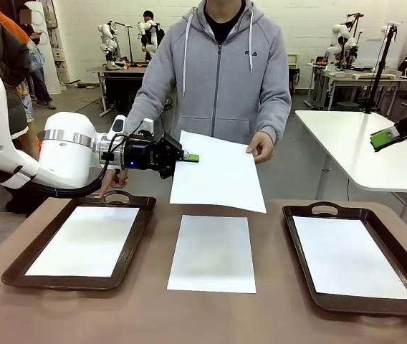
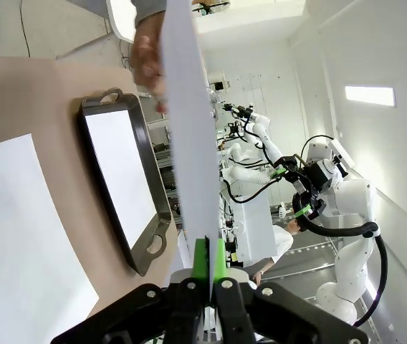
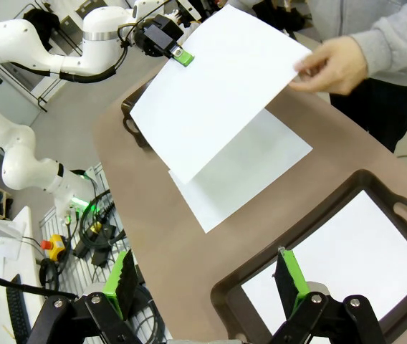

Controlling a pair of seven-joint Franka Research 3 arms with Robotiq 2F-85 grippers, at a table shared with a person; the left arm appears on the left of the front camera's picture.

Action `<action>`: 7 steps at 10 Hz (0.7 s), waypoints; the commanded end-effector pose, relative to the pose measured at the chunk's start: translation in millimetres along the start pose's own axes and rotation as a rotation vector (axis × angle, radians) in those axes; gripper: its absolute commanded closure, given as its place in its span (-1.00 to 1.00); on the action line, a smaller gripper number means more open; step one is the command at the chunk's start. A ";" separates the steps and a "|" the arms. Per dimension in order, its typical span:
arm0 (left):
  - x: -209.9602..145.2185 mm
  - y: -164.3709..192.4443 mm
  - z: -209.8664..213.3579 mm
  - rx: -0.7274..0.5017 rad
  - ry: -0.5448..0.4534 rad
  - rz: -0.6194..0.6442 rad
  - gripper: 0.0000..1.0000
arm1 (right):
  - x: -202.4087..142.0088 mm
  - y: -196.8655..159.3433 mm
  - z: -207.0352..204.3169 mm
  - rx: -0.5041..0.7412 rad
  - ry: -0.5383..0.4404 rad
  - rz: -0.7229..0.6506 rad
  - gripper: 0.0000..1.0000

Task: Sort the A4 documents.
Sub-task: Place the A4 Paper in the designated Handle tray.

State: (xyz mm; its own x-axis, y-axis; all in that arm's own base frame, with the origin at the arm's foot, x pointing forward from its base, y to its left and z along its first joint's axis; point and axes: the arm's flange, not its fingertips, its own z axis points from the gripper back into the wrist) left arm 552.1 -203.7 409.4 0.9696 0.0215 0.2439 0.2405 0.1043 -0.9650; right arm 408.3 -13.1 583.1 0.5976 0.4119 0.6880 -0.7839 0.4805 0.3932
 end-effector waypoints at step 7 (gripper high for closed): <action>7.3 -32.4 40.9 0.136 0.110 -0.036 0.98 | 0.1 -0.6 -2.1 0.001 -0.010 -0.003 -1.00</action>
State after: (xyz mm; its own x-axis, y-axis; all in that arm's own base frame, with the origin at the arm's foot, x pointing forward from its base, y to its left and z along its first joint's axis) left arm 547.8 -180.1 434.0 0.9572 -0.0742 0.2796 0.2891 0.2095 -0.9341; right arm 408.3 -13.1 583.1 0.5976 0.4117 0.6880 -0.7838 0.4806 0.3933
